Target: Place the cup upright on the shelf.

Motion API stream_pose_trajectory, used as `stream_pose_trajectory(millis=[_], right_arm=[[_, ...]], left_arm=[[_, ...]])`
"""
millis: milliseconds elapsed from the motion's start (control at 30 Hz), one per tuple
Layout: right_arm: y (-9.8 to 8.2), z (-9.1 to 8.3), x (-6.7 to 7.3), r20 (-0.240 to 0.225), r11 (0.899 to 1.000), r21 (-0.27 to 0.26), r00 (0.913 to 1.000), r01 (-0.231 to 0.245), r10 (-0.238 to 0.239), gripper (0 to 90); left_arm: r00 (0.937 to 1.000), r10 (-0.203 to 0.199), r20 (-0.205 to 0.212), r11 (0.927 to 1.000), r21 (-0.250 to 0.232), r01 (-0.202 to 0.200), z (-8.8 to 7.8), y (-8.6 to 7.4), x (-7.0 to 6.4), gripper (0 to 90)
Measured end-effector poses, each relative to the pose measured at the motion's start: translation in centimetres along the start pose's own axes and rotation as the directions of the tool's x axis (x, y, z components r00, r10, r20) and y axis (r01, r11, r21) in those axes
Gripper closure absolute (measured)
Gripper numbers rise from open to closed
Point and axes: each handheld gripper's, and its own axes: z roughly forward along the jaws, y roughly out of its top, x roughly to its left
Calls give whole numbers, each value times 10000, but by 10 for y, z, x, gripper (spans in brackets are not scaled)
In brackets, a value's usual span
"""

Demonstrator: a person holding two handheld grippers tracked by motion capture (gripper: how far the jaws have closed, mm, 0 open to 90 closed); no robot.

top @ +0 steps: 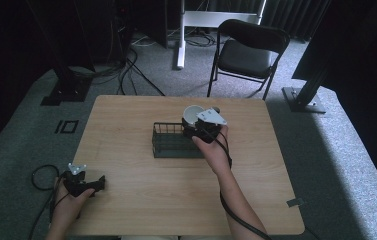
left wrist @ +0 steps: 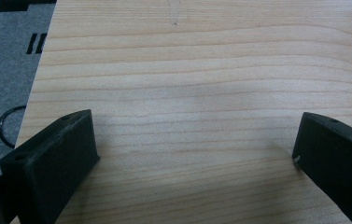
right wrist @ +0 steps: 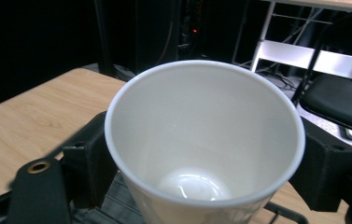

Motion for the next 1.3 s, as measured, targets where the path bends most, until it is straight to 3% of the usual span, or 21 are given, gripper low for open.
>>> stream_pose_trajectory(millis=[567,900,1033,1300], right_arm=[[-36,20,-11,216,9953,881,9990,-414,396,196],[-45,24,-12,127,9912,1201,9984,-562,551,196],[-47,25,-14,145,9908,1117,9970,-765,754,196],[-48,26,-14,61,9925,1063,9982,-602,599,193]], left_arm=[[10000,1,5,10000,2,-1,0,0,0,1],[10000,1,4,10000,1,-1,0,0,0,1],[10000,4,4,10000,2,-4,0,0,0,1],[10000,1,6,10000,3,-1,0,0,0,1]])
